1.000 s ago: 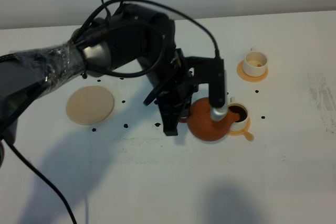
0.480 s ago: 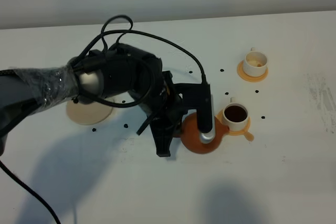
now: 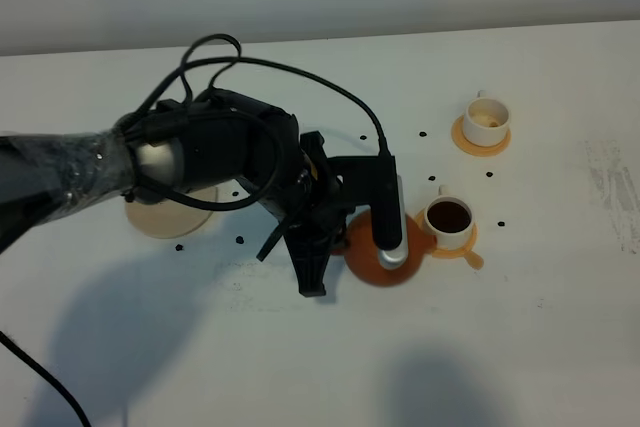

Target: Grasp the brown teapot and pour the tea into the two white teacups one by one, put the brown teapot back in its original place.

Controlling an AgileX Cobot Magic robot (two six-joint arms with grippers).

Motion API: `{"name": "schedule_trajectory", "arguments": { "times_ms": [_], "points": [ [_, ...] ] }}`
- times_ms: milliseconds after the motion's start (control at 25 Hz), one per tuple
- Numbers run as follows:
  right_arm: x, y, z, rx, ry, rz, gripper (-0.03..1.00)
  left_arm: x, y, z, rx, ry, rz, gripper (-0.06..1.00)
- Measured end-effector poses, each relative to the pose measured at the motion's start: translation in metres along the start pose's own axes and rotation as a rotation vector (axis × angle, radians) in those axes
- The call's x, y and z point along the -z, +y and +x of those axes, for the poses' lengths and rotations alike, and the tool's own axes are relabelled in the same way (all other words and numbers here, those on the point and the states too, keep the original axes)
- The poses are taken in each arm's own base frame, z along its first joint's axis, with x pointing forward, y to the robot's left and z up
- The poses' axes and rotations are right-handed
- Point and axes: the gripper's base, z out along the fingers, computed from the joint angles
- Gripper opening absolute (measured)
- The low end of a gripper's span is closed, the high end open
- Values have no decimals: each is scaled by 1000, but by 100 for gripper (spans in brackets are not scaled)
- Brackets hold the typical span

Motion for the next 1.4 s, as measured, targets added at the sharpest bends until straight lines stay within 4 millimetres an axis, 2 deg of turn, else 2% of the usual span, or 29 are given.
{"name": "schedule_trajectory", "arguments": {
  "times_ms": [160,360,600,1040,1400],
  "points": [
    [0,0,0,0,0,0,47,20,9,-3,12,-43,-69,12],
    [0,0,0,0,0,0,47,30,19,-1,32,-61,-109,12],
    [0,0,0,0,0,0,47,43,46,-7,46,-97,-187,12],
    [0,0,0,0,0,0,47,5,83,-13,48,-78,-195,12],
    [0,0,0,0,0,0,47,-8,117,-30,41,-91,-209,12]
  ]
}}
